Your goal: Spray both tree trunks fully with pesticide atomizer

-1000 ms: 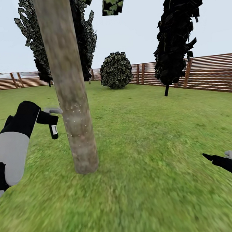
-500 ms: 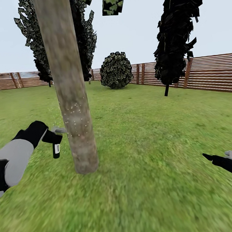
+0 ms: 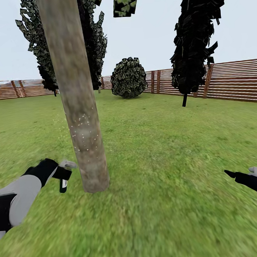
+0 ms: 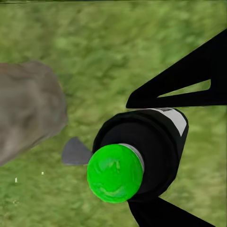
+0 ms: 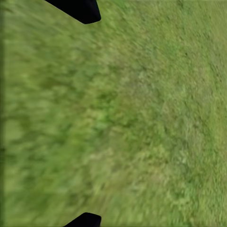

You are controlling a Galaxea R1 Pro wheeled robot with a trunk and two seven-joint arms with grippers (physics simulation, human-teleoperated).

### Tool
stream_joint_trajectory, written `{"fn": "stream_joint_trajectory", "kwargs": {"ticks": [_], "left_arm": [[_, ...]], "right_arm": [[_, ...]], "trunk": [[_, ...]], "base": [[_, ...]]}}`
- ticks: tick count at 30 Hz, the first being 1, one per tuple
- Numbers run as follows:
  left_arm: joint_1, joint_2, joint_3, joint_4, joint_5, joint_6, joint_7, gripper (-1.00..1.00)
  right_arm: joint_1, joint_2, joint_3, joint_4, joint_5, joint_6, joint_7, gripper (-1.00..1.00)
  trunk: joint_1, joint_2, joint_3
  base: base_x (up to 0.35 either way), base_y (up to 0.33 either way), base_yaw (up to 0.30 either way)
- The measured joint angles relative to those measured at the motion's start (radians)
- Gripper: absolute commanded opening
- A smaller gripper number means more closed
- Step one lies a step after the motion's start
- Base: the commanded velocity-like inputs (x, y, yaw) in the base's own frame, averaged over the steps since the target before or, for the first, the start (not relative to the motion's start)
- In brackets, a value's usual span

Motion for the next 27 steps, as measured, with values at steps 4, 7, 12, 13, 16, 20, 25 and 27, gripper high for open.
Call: {"fn": "stream_joint_trajectory", "kwargs": {"ticks": [4, 7, 12, 13, 16, 20, 25, 27], "left_arm": [[0.051, 0.003, 0.002, 0.000, 0.114, -0.024, 0.000, -1.00], [0.078, 0.003, 0.000, 0.001, 0.145, -0.025, 0.002, -1.00], [0.099, 0.004, 0.001, -0.001, 0.152, -0.026, 0.004, -1.00], [0.100, 0.004, 0.000, -0.001, 0.152, -0.025, 0.005, -1.00], [0.101, 0.006, 0.000, -0.001, 0.151, -0.024, 0.024, -1.00], [0.101, 0.003, -0.001, 0.000, 0.154, -0.023, 0.237, -1.00], [0.101, 0.001, 0.004, 0.000, 0.238, -0.025, 0.269, -1.00], [0.102, 0.001, 0.005, 0.003, 0.348, -0.025, 0.270, -1.00]], "right_arm": [[0.000, 0.000, 0.000, 0.000, 0.000, 0.000, 0.000, 1.00], [0.000, 0.000, 0.001, 0.000, 0.000, 0.000, 0.000, 1.00], [0.000, 0.000, 0.000, 0.000, 0.000, 0.000, 0.000, 1.00], [0.000, 0.000, 0.000, 0.000, 0.000, 0.000, 0.000, 1.00], [0.000, 0.000, 0.000, 0.000, 0.000, 0.000, 0.000, 1.00], [0.000, 0.000, 0.000, 0.000, 0.000, 0.000, 0.000, 1.00], [0.000, 0.000, 0.000, 0.000, 0.000, 0.000, 0.000, 1.00], [0.000, 0.000, 0.000, 0.000, 0.000, 0.000, 0.000, 1.00]], "trunk": [[0.000, 0.000, 0.000], [0.000, 0.000, 0.000], [0.000, 0.000, 0.000], [0.000, 0.000, 0.000], [0.000, 0.000, 0.000], [0.000, 0.000, 0.000], [0.000, 0.000, 0.000], [0.000, 0.000, 0.000]], "base": [[0.108, -0.089, 0.000], [0.229, -0.180, 0.000], [0.117, -0.068, 0.008], [0.010, -0.005, 0.136], [0.003, -0.002, 0.227], [0.000, 0.000, 0.089], [0.000, 0.000, 0.005], [0.000, 0.000, 0.000]]}}
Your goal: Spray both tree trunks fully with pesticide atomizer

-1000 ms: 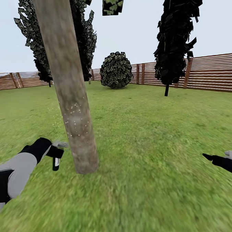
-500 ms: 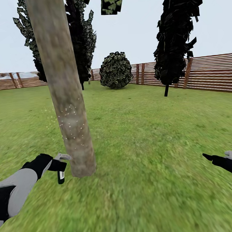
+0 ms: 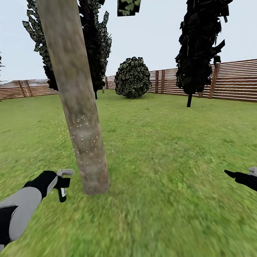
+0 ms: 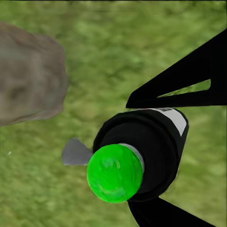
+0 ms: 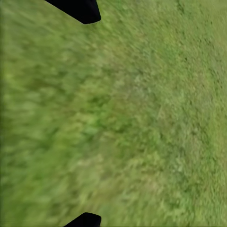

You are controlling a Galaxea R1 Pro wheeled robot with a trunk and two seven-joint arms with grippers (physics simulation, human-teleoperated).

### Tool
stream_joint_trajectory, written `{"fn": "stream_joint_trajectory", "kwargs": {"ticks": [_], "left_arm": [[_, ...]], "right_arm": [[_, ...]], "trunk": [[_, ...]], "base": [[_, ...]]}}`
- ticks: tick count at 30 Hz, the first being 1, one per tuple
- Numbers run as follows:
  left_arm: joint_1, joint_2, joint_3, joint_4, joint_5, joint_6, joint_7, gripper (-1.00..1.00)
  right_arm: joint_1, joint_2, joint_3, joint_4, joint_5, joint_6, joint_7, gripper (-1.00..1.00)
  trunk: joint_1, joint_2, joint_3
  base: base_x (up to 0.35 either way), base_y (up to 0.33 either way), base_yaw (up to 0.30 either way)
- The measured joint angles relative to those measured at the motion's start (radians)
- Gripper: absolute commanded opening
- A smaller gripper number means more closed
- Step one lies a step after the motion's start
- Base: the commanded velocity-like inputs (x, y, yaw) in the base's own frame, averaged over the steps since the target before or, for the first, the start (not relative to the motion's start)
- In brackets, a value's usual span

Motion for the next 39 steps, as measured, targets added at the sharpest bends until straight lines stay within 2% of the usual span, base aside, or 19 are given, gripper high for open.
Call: {"fn": "stream_joint_trajectory", "kwargs": {"ticks": [1, 5, 11, 15, 22, 35, 39], "left_arm": [[0.000, 0.000, -0.002, 0.002, 0.030, 0.000, 0.000, -1.00], [0.001, -0.009, -0.003, 0.004, 0.052, 0.000, 0.000, -1.00], [0.000, -0.018, -0.003, 0.014, 0.054, 0.005, 0.000, -1.00], [0.000, -0.029, -0.003, 0.015, 0.054, 0.006, 0.000, -1.00], [0.000, -0.031, -0.004, 0.015, 0.053, 0.006, 0.001, -1.00], [0.000, -0.031, -0.004, 0.015, 0.053, 0.004, 0.000, -1.00], [0.000, -0.036, -0.004, 0.015, 0.054, 0.004, 0.001, -1.00]], "right_arm": [[0.000, 0.000, 0.000, 0.000, 0.000, 0.000, 0.001, 1.00], [0.000, 0.000, 0.000, 0.000, 0.000, 0.000, 0.001, 1.00], [0.000, 0.000, 0.000, 0.000, 0.000, 0.000, 0.002, 1.00], [0.000, 0.000, 0.000, 0.000, 0.000, 0.000, 0.002, 1.00], [0.000, 0.000, 0.000, 0.000, 0.000, 0.000, 0.002, 1.00], [0.000, 0.000, 0.001, 0.000, 0.000, 0.000, 0.002, 1.00], [0.000, 0.000, 0.001, 0.000, 0.000, 0.000, 0.002, 1.00]], "trunk": [[0.000, 0.000, 0.000], [0.000, 0.000, 0.000], [0.000, 0.000, 0.000], [0.000, 0.000, 0.000], [0.000, 0.000, 0.000], [0.000, 0.000, 0.000], [0.000, 0.000, 0.000]], "base": [[0.038, 0.000, 0.000], [0.161, 0.000, 0.140], [-0.063, -0.059, 0.025], [-0.194, -0.230, 0.095], [-0.092, -0.288, 0.107], [0.142, -0.315, 0.240], [0.059, -0.319, 0.066]]}}
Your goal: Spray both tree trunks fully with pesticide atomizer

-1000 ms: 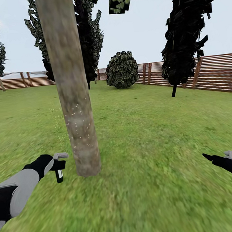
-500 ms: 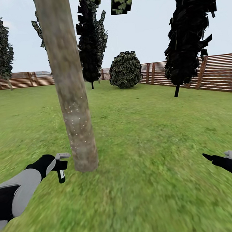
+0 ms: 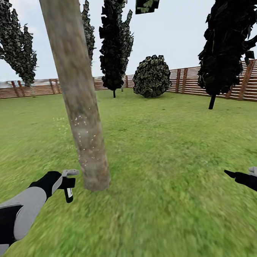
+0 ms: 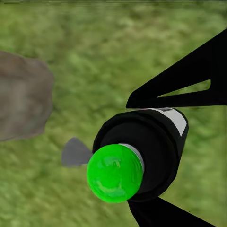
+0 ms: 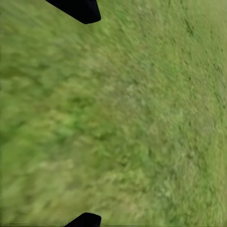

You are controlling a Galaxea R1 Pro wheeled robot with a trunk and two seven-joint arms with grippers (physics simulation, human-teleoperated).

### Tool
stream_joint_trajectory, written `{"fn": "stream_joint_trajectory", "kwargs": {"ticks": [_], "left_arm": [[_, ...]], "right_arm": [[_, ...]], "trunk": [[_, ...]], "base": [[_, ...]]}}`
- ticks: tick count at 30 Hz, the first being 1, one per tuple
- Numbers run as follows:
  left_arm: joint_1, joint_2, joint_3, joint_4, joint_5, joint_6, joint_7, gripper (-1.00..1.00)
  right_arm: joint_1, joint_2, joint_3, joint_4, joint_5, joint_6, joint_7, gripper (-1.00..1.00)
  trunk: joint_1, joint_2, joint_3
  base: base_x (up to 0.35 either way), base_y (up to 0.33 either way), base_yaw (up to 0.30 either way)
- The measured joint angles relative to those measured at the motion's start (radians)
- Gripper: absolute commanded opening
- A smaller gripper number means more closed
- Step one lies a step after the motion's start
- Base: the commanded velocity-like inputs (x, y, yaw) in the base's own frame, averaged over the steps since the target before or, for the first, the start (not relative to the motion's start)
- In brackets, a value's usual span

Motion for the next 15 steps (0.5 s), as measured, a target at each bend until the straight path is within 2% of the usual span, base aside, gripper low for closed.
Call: {"fn": "stream_joint_trajectory", "kwargs": {"ticks": [8, 15], "left_arm": [[0.000, -0.002, 0.000, 0.000, 0.000, 0.000, 0.001, -1.00], [0.000, -0.003, 0.000, 0.000, 0.000, 0.000, 0.001, -1.00]], "right_arm": [[0.000, 0.000, 0.000, 0.000, 0.000, 0.000, 0.000, 1.00], [0.000, 0.000, 0.000, 0.000, 0.000, 0.000, 0.000, 1.00]], "trunk": [[0.000, 0.000, 0.000], [0.000, 0.000, 0.000]], "base": [[0.002, -0.327, 0.016], [0.000, -0.327, 0.239]]}}
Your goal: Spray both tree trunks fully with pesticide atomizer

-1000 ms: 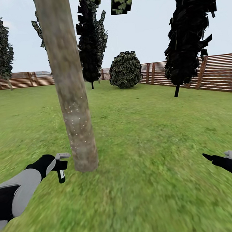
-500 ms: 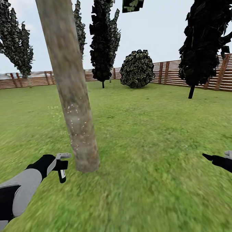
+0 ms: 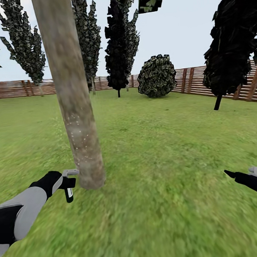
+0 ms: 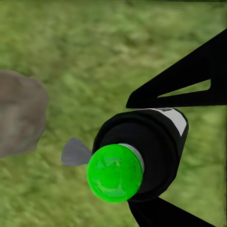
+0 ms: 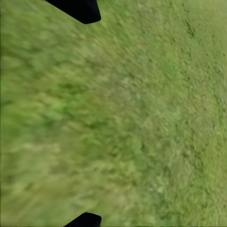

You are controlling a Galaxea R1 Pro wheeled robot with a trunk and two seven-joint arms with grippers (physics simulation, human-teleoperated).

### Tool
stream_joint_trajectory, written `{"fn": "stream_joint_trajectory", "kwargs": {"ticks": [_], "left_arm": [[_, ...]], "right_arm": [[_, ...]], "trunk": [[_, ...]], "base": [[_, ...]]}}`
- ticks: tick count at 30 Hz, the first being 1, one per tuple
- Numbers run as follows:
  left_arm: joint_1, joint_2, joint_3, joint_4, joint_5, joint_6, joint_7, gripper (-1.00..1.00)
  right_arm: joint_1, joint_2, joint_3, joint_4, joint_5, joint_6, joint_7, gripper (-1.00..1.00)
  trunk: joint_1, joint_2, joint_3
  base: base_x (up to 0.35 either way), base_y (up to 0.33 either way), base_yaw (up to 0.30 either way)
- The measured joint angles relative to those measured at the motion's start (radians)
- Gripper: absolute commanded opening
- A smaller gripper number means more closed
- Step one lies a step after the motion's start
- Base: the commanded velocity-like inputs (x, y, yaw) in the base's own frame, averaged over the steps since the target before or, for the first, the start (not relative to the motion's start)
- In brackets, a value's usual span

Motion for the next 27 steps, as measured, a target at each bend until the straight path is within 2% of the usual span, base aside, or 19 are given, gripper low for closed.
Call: {"fn": "stream_joint_trajectory", "kwargs": {"ticks": [7, 20, 27], "left_arm": [[0.000, -0.008, 0.000, 0.000, 0.000, 0.000, 0.000, -1.00], [0.000, -0.012, 0.000, 0.000, 0.000, 0.000, -0.001, -1.00], [0.000, -0.014, 0.000, 0.000, 0.000, 0.000, 0.000, -1.00]], "right_arm": [[0.000, 0.000, 0.000, 0.000, 0.000, 0.000, 0.000, 1.00], [0.000, 0.000, 0.000, 0.000, 0.000, 0.000, 0.000, 1.00], [0.000, 0.000, 0.000, 0.000, 0.000, 0.000, -0.002, 1.00]], "trunk": [[0.000, 0.000, 0.000], [0.000, 0.000, 0.000], [0.000, 0.000, 0.000]], "base": [[0.001, -0.327, 0.252], [0.135, -0.316, 0.020], [0.101, -0.312, 0.225]]}}
